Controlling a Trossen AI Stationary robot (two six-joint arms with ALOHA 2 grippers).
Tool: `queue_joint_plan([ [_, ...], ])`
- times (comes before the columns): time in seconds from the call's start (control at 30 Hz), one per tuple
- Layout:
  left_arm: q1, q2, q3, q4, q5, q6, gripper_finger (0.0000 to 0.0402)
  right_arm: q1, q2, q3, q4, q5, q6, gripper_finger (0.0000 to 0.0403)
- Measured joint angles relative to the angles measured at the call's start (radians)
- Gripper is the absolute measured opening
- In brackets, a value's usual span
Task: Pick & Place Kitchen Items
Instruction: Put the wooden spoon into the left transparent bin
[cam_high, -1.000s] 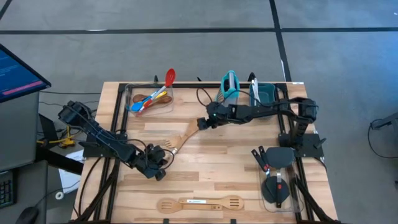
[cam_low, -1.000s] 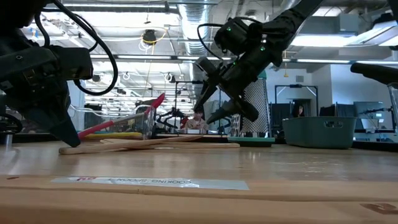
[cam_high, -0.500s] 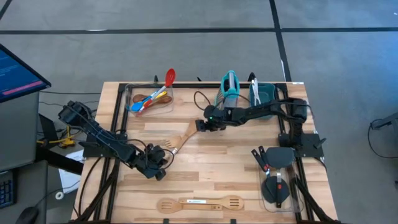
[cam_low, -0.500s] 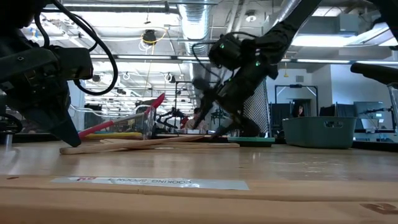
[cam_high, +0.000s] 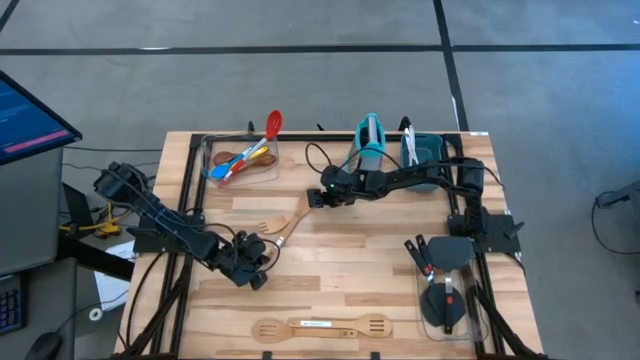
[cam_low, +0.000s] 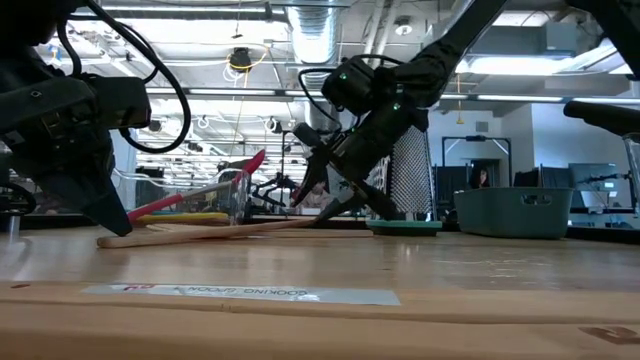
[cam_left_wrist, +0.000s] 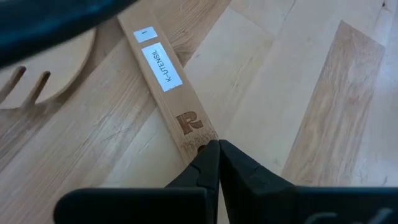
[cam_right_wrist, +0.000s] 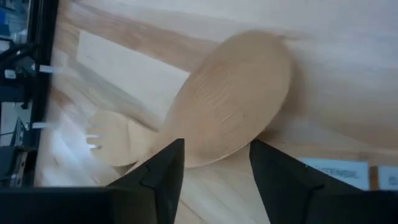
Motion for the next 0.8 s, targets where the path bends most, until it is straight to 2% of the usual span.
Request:
queue_joint_plan([
  [0.27, 0.0, 0.0, 0.0, 0.001, 0.0, 0.0, 0.0001, 0.001, 0.061, 0.004, 0.06, 0.006, 0.031, 0.0133],
  [0.5, 0.0, 0.0, -0.007, 0.008, -0.002, -0.001, 0.0001, 0.001, 0.116, 0.001, 0.214, -0.002, 0.049, 0.0129],
  [0.6, 0.0, -0.002, -0.016, 0.016, -0.006, -0.01, 0.0001, 0.001, 0.118, 0.001, 0.226, 0.002, 0.046, 0.0125],
  [0.8, 0.0, -0.004, -0.047, 0.054, -0.014, -0.032, 0.0001, -0.001, 0.12, 0.001, 0.231, 0.008, 0.026, 0.0082],
])
